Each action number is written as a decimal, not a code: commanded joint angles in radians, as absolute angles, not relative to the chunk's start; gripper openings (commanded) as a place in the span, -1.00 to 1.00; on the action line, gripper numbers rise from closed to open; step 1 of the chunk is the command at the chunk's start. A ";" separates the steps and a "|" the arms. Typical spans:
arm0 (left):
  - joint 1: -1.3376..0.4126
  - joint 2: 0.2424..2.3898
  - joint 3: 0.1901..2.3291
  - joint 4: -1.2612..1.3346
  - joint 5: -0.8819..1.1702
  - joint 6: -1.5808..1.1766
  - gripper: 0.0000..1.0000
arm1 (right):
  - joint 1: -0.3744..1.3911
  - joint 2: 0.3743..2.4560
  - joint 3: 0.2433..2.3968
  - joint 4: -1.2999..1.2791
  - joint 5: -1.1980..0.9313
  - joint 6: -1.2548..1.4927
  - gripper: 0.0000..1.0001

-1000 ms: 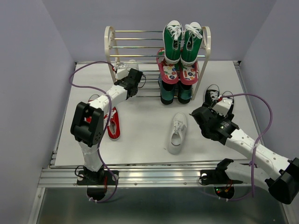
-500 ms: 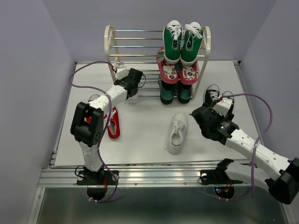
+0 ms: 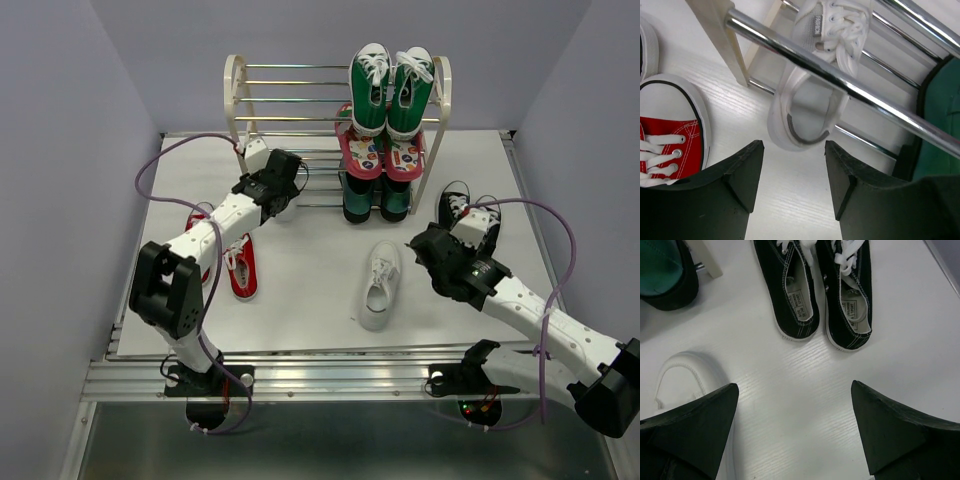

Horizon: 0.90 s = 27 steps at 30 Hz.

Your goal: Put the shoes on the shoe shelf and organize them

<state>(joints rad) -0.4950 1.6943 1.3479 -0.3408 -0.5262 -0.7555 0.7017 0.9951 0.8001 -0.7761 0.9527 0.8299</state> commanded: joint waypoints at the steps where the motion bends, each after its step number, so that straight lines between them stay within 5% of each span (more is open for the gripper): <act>1: -0.541 1.586 1.286 -0.356 -0.517 -0.742 0.35 | 0.704 0.976 0.825 -0.713 0.816 0.743 1.00; 10: -0.610 1.318 1.085 -0.399 -0.480 -0.750 0.86 | 0.736 0.980 0.842 -0.683 0.350 0.624 1.00; 15: -0.612 1.206 0.982 -0.411 -0.451 -0.742 0.89 | 0.805 0.980 0.844 -0.664 0.210 0.626 1.00; 27: -0.612 1.074 0.861 -0.388 -0.425 -0.693 0.98 | 1.144 1.176 0.891 -0.788 0.452 0.880 1.00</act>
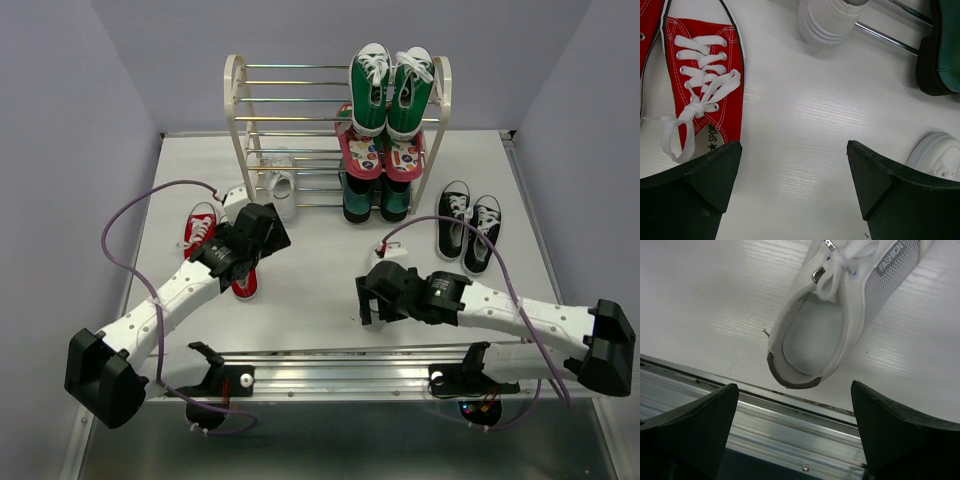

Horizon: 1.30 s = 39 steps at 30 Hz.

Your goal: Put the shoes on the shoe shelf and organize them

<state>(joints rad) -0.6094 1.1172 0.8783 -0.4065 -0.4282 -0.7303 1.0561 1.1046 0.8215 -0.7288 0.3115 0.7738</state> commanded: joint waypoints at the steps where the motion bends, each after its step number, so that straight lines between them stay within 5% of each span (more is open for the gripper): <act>1: -0.612 1.069 0.861 -0.390 -0.428 -0.692 0.98 | 1.161 1.201 0.905 -0.805 0.478 0.894 1.00; 11: -0.612 1.017 0.836 -0.380 -0.428 -0.683 0.98 | 1.229 1.413 0.985 -0.945 0.733 1.207 1.00; 29: -0.611 1.000 0.816 -0.360 -0.419 -0.678 0.98 | 1.229 1.451 0.951 -0.923 0.707 1.416 0.70; 33: -0.611 0.996 0.810 -0.362 -0.425 -0.681 0.98 | 1.229 1.470 0.962 -0.937 0.721 1.439 0.23; 37: -0.612 0.983 0.805 -0.365 -0.437 -0.687 0.98 | 1.229 1.465 0.959 -0.956 0.738 1.456 -0.74; 39: -0.612 0.979 0.807 -0.368 -0.445 -0.689 0.98 | 1.229 1.459 0.966 -0.963 0.747 1.444 -0.98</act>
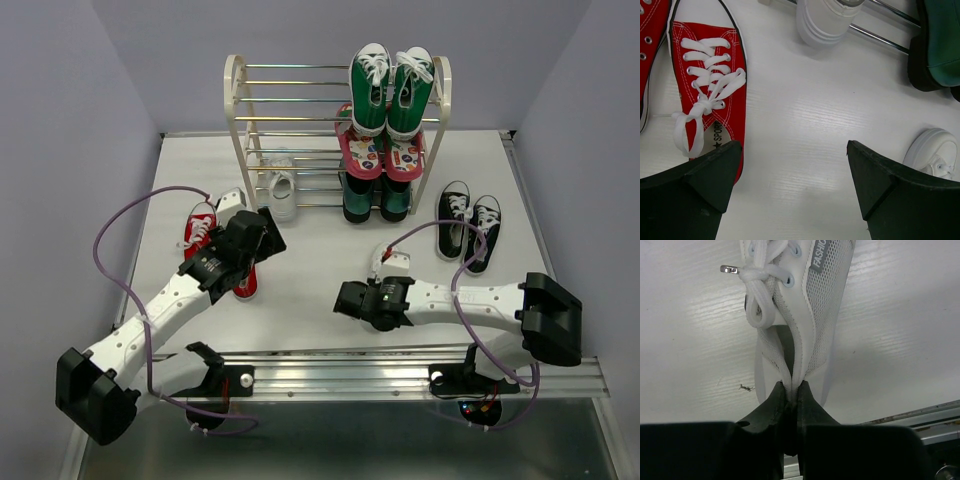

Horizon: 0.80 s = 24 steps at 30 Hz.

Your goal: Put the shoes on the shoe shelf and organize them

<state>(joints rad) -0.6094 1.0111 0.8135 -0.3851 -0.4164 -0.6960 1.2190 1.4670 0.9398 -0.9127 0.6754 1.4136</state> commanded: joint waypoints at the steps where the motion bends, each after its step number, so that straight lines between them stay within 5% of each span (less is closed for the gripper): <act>1: -0.611 0.974 0.807 -0.368 -0.446 -0.689 0.98 | 1.229 1.457 0.968 -0.959 0.749 1.425 -0.99; 13: -0.612 0.963 0.804 -0.367 -0.456 -0.693 0.98 | 1.443 1.545 1.195 -1.002 0.925 0.982 -0.99; 24: -0.612 0.943 0.802 -0.376 -0.459 -0.703 0.98 | 1.378 1.531 1.302 -0.737 0.916 0.801 -0.99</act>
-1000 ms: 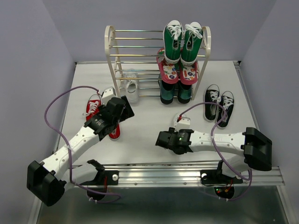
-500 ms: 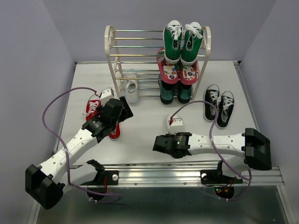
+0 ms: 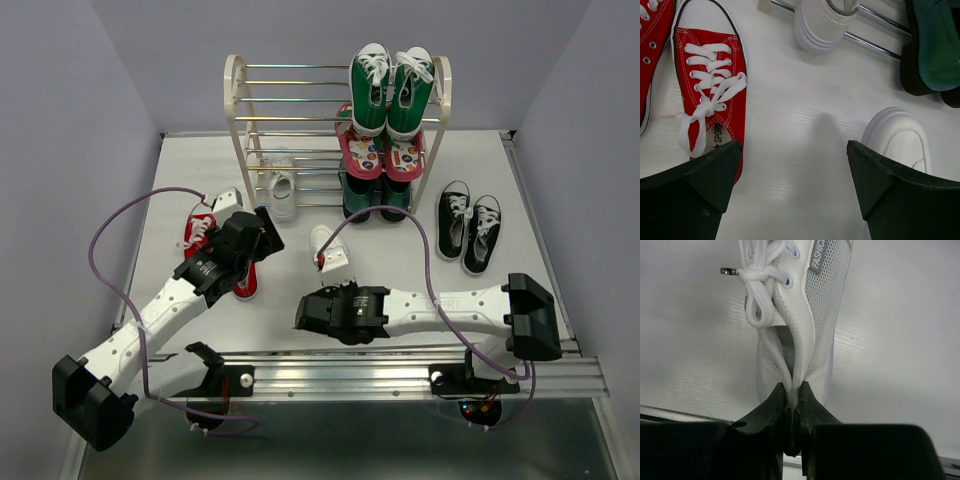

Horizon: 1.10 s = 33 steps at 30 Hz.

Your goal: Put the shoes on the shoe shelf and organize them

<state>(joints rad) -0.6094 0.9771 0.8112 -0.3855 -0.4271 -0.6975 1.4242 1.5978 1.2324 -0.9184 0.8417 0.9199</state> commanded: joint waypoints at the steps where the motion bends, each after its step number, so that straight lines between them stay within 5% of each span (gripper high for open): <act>1: -0.611 0.940 0.802 -0.379 -0.460 -0.706 0.98 | 1.347 1.523 1.290 -0.700 0.890 0.772 -0.99; 12: -0.612 0.943 0.804 -0.377 -0.463 -0.712 0.98 | 1.164 1.569 1.310 -0.499 0.700 0.628 -0.99; 33: -0.609 0.904 0.801 -0.382 -0.466 -0.719 0.98 | 0.965 1.861 1.592 -0.405 0.706 0.563 -0.99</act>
<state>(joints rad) -0.6090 0.9272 0.8108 -0.3904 -0.4416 -0.7155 0.9813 1.8599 1.4994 -0.4992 0.6693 0.5762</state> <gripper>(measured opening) 0.986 0.153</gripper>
